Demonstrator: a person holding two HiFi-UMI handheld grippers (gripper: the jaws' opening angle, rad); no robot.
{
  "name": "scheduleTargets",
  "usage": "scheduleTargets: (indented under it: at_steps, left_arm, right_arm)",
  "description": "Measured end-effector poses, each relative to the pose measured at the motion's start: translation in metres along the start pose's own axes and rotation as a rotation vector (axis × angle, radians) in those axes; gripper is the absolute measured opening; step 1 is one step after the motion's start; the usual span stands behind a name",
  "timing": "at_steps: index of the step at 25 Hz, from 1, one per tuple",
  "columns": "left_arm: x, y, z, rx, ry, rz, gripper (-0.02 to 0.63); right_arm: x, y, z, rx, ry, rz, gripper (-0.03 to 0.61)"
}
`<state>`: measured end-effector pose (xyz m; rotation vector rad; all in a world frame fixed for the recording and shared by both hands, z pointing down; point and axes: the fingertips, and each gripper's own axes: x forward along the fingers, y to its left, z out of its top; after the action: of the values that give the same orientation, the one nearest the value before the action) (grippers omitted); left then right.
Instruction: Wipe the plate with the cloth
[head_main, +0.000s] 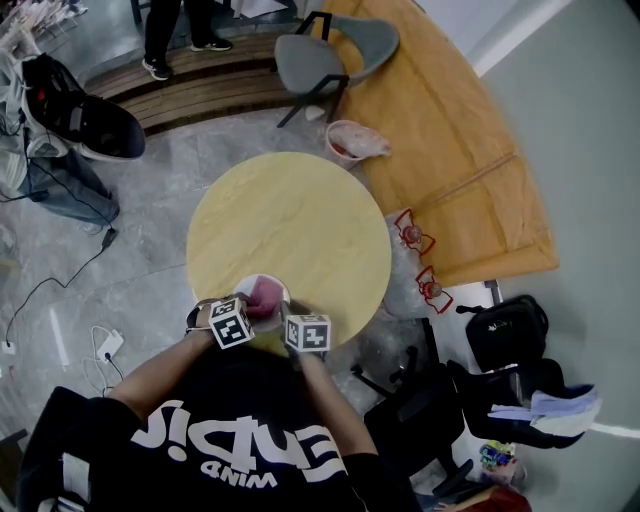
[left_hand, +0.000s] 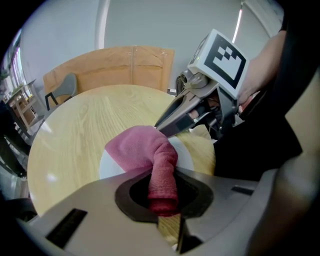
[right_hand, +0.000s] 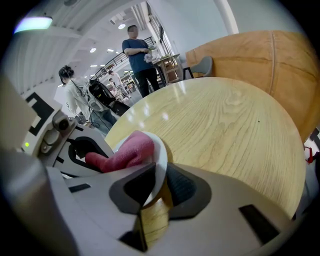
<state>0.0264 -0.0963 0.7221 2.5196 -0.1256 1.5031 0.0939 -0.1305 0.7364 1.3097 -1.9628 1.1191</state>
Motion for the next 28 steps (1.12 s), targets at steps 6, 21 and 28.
scheduleTargets:
  at_steps: [6, 21, 28]
  left_arm:
    - [-0.004, 0.005, -0.007, -0.026, 0.003, -0.001, 0.048]
    - [-0.03, 0.022, -0.026, 0.004, 0.035, 0.029, 0.048]
    - [-0.04, 0.031, -0.044, -0.037, 0.011, 0.047, 0.048]
  right_arm:
    - [0.001, 0.001, 0.0, 0.001, -0.003, 0.0, 0.084]
    - [-0.001, 0.002, 0.002, 0.015, -0.014, -0.001, 0.084]
    - [0.002, 0.001, -0.003, 0.019, -0.021, -0.002, 0.084]
